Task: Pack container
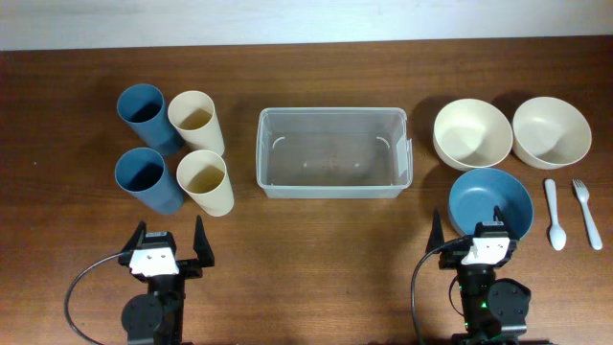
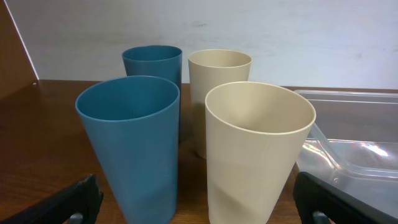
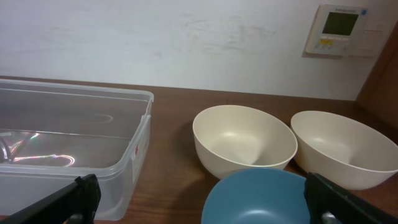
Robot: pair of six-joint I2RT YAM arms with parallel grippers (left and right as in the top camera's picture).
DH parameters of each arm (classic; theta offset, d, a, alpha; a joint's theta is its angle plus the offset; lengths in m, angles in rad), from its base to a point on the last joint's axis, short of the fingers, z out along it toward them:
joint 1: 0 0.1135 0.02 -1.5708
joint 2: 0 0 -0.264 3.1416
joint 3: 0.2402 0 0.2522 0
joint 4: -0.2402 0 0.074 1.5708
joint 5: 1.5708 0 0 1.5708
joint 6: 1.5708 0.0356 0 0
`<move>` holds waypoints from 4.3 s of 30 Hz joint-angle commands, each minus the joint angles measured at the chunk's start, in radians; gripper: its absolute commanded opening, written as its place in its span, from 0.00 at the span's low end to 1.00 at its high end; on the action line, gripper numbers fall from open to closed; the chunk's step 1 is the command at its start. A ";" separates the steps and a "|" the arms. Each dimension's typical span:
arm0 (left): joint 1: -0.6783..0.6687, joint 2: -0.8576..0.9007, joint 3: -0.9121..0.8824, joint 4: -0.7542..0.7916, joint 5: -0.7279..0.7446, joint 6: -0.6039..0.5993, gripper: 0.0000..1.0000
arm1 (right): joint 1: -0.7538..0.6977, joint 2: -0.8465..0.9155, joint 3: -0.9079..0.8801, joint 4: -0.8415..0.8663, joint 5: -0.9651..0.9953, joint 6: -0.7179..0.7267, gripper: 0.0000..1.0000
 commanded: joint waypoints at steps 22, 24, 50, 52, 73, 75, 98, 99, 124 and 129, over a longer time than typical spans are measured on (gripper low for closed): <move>-0.002 -0.008 -0.005 0.000 -0.006 0.016 1.00 | -0.006 -0.010 -0.006 -0.007 -0.002 0.004 0.99; -0.002 -0.008 -0.005 0.000 -0.006 0.016 1.00 | -0.006 -0.010 -0.006 -0.007 -0.002 0.004 0.99; -0.002 -0.008 -0.005 0.000 -0.006 0.016 1.00 | -0.006 -0.010 -0.002 0.050 -0.069 0.059 0.99; -0.002 -0.008 -0.005 0.000 -0.006 0.016 1.00 | -0.006 -0.010 0.019 0.069 -0.069 0.091 0.99; -0.002 -0.008 -0.005 0.000 -0.006 0.016 1.00 | -0.006 0.484 1.203 -0.908 0.261 0.270 0.99; -0.002 -0.008 -0.005 0.000 -0.006 0.016 1.00 | -0.006 0.532 1.250 -0.962 0.264 0.270 0.99; -0.002 -0.008 -0.005 0.000 -0.006 0.016 1.00 | -0.062 0.973 1.259 -1.509 0.590 1.359 0.99; -0.002 -0.008 -0.005 0.000 -0.006 0.016 1.00 | -0.089 1.003 1.266 -1.508 0.558 1.338 0.99; -0.002 -0.008 -0.005 0.000 -0.006 0.016 1.00 | -0.640 1.228 0.940 -0.917 -0.159 0.460 0.99; -0.002 -0.008 -0.005 0.000 -0.006 0.016 1.00 | -0.640 1.290 0.864 -0.824 -0.177 0.460 0.99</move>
